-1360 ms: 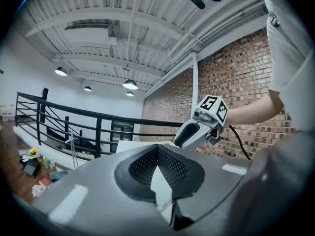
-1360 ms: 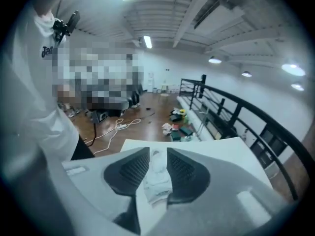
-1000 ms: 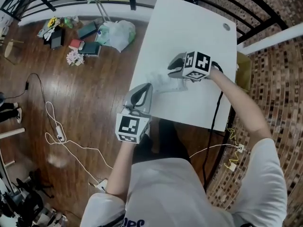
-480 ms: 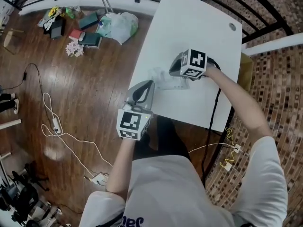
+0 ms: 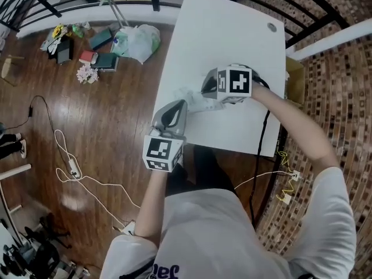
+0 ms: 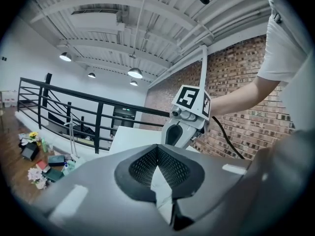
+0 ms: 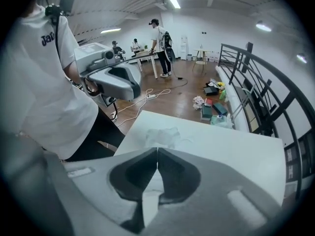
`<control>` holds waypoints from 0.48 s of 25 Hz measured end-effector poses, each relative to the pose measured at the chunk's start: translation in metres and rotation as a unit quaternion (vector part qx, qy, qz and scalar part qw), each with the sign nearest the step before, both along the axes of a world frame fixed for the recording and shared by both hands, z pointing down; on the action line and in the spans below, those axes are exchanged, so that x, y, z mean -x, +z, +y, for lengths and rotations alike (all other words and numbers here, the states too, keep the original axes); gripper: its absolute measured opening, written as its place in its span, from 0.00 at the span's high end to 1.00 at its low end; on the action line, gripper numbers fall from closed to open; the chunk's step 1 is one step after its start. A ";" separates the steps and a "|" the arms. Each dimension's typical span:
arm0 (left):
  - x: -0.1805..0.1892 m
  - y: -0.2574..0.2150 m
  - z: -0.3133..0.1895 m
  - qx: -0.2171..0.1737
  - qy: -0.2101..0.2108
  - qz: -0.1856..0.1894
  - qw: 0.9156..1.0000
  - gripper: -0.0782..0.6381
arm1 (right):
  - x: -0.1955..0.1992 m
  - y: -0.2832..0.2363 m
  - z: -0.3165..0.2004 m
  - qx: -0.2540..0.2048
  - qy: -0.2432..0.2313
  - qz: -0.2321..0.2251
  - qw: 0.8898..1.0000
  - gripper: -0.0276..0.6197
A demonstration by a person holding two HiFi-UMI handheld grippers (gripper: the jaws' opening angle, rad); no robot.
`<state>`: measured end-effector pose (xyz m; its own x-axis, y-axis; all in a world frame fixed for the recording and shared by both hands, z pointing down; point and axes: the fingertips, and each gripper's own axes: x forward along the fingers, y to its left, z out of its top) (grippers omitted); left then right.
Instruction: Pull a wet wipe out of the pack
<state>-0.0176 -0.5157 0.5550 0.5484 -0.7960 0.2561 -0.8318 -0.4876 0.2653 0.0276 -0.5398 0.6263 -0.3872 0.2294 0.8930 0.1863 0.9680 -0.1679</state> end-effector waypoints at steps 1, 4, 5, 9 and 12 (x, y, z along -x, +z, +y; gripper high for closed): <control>-0.002 0.000 0.000 0.001 0.001 0.001 1.000 0.87 | -0.001 -0.005 0.000 -0.001 0.004 -0.004 1.000 0.96; -0.005 0.001 -0.001 0.002 0.004 0.002 1.000 0.87 | -0.004 -0.019 -0.003 -0.007 0.019 -0.020 1.000 0.96; -0.006 0.001 -0.001 0.002 0.006 0.002 1.000 0.87 | -0.005 -0.025 -0.004 -0.009 0.025 -0.028 0.999 0.96; -0.011 -0.002 -0.002 0.000 0.014 0.003 1.000 0.87 | -0.011 -0.053 -0.007 -0.007 0.059 -0.066 0.996 0.96; -0.017 -0.003 -0.003 -0.001 0.023 0.004 1.000 0.87 | -0.018 -0.079 -0.013 -0.010 0.094 -0.102 0.990 0.96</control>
